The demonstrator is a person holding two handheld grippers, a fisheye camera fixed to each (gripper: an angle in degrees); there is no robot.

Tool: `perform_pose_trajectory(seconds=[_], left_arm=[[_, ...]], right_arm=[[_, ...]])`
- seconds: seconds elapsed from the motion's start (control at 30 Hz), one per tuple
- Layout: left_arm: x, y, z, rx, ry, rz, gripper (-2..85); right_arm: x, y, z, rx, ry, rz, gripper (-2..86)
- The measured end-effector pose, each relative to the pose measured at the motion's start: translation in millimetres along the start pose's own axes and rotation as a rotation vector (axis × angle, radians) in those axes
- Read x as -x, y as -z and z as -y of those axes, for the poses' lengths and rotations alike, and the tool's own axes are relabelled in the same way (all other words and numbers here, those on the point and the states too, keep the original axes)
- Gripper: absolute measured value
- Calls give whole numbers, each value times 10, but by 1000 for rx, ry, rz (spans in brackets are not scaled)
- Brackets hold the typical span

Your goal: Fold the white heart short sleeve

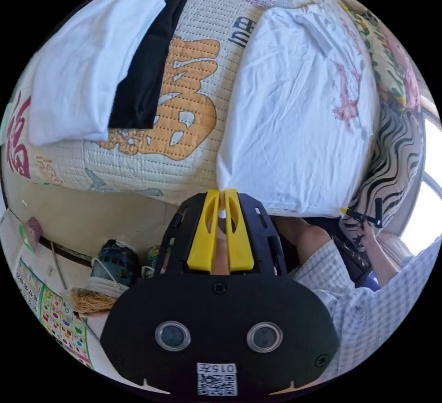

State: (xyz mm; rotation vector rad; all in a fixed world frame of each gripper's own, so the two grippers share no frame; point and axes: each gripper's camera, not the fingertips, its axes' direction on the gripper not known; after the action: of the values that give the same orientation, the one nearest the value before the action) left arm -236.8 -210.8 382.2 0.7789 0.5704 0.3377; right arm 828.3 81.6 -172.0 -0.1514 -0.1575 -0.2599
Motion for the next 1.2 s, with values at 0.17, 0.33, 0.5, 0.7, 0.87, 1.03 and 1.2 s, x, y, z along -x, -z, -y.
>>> perform_pose_trajectory(seconds=[0.17,0.33,0.5,0.7,0.87,1.03,1.2], left_arm=[[-104,136,-84,-45,-27,14,9],[-213,-116,-23,-20,0,154,42],[-452,174,29,-121,-31,203,73],[-1920,601,1150,-342,-462,192,94],[-3060,240,2243,-330,-725,299,105],[-3145,-34,2791,-209,-796,346,74],[-2601,602,3174,-195,-739,114,7]], right_arm=[[-62,221,-312,-57,-63,57,-7],[-56,99,-351,18,-92,36,4],[115,547,-479,-92,-84,-148,38],[1206,1322,-72,-377,384,-271,87],[1903,1227,662,-373,612,-329,131],[1850,1206,966,-325,519,-380,75],[1494,1721,966,-314,462,-77,17]])
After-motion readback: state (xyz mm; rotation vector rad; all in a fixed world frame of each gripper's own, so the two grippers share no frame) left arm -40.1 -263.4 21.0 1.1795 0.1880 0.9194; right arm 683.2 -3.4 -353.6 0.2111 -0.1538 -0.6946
